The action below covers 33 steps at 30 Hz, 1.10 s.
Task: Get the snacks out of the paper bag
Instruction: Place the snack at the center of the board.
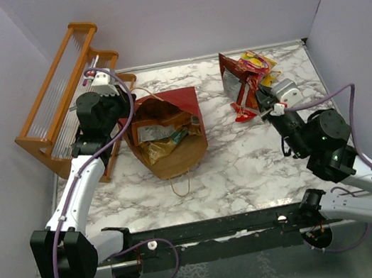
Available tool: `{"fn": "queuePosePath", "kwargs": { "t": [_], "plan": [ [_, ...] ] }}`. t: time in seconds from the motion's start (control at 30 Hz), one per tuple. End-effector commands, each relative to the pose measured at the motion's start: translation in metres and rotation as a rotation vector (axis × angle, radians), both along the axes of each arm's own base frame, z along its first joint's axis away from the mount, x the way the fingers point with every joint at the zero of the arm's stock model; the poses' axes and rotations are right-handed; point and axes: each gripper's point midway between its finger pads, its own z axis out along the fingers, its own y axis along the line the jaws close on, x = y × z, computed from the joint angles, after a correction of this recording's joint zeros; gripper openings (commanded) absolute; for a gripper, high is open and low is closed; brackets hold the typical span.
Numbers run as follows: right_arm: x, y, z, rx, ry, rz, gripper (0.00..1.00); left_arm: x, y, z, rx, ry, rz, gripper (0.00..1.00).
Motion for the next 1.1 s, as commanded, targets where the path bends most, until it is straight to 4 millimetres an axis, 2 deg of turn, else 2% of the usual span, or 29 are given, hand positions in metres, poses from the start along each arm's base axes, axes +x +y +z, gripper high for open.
{"fn": "queuePosePath", "kwargs": {
  "t": [0.0, 0.1, 0.27, 0.37, 0.47, 0.57, 0.67, 0.73, 0.8, 0.97, 1.07],
  "plan": [
    [0.006, -0.031, -0.009, 0.118, 0.02, -0.161, 0.01, 0.004, 0.004, 0.011, 0.011, -0.023, 0.022, 0.0],
    [0.011, -0.025, -0.03, 0.158, 0.044, -0.162, 0.01, 0.003, 0.003, 0.013, 0.009, -0.025, 0.02, 0.0],
    [0.04, -0.025, -0.084, 0.181, 0.142, -0.225, 0.01, 0.001, -0.001, 0.012, 0.008, -0.027, 0.008, 0.0],
    [0.068, -0.052, -0.121, 0.277, 0.275, -0.288, 0.01, 0.0, -0.002, 0.013, 0.01, -0.031, 0.006, 0.0],
    [0.081, -0.092, -0.147, 0.394, 0.362, -0.388, 0.01, -0.001, -0.003, 0.014, 0.013, -0.034, 0.006, 0.0],
    [0.077, -0.141, -0.167, 0.428, 0.371, -0.579, 0.01, -0.002, -0.006, 0.014, 0.015, -0.032, 0.001, 0.0],
    [0.06, -0.188, -0.179, 0.422, 0.353, -0.797, 0.01, -0.003, -0.009, 0.014, 0.02, -0.032, -0.008, 0.0],
    [0.048, -0.207, -0.186, 0.398, 0.345, -0.895, 0.01, -0.003, -0.012, 0.013, 0.024, -0.028, -0.016, 0.0],
    [0.044, -0.213, -0.19, 0.355, 0.348, -0.927, 0.01, -0.004, -0.015, 0.012, 0.027, -0.027, -0.022, 0.0],
    [0.048, -0.213, -0.198, 0.271, 0.407, -0.96, 0.01, -0.008, -0.025, 0.013, 0.047, -0.032, -0.039, 0.0],
    [0.044, -0.222, -0.201, 0.218, 0.423, -1.034, 0.01, -0.011, -0.031, 0.012, 0.062, -0.033, -0.048, 0.0]
  ]
}}
